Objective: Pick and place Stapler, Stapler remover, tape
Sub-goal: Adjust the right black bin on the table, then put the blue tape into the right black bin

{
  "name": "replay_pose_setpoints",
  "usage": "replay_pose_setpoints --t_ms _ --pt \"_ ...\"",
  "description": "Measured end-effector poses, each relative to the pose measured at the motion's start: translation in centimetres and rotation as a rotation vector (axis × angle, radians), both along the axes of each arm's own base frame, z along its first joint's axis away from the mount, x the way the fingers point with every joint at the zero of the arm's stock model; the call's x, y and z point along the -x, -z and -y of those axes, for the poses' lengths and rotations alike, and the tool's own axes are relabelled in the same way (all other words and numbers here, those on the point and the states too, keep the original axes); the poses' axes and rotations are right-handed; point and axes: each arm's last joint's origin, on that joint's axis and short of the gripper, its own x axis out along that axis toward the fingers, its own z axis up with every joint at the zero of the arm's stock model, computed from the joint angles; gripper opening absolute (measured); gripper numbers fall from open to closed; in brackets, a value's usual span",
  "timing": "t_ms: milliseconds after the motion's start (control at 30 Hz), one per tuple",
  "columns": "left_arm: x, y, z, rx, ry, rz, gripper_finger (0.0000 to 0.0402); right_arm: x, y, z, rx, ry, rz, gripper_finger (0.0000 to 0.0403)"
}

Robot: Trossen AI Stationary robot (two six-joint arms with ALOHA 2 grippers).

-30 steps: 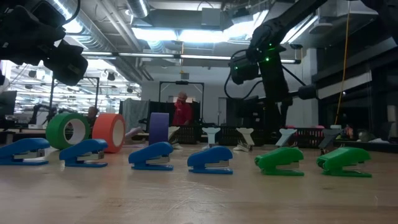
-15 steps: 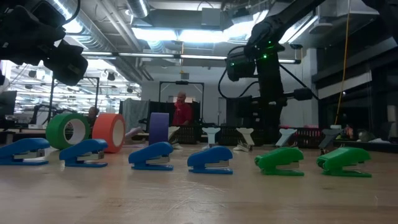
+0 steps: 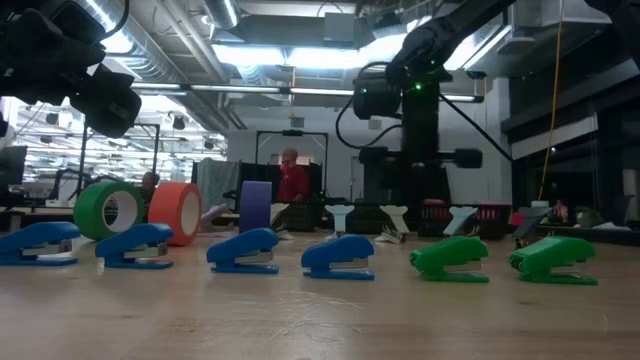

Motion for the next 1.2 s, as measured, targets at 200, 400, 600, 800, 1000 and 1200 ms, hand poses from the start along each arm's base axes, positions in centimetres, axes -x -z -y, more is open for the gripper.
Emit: replay_pose_setpoints --t_ms 200,400,600,800,1000,1200 --pt "0.0 0.0 0.0 0.000 0.000 0.000 0.0150 -0.8 -0.6 -0.9 0.010 -0.072 0.015 0.0012" --pt "0.0 0.0 0.0 0.000 0.000 0.000 0.0150 -1.6 -1.4 -2.1 -0.004 -0.251 0.000 0.0012" --pt "0.0 0.0 0.0 0.000 0.000 -0.001 0.0150 -2.1 -2.2 -3.2 -0.010 -0.282 -0.014 0.0012" --pt "0.0 0.0 0.0 0.000 0.000 0.000 0.0150 -1.8 -3.8 -4.5 -0.001 -0.314 -0.120 0.0012" --pt "0.0 0.0 0.0 0.000 0.000 0.000 0.0150 -1.5 -4.5 -6.0 0.012 -0.356 -0.209 0.0012" --pt "0.0 0.0 0.0 0.000 0.000 0.000 0.0150 -1.6 -4.5 -7.0 0.013 -0.385 -0.218 0.0012"
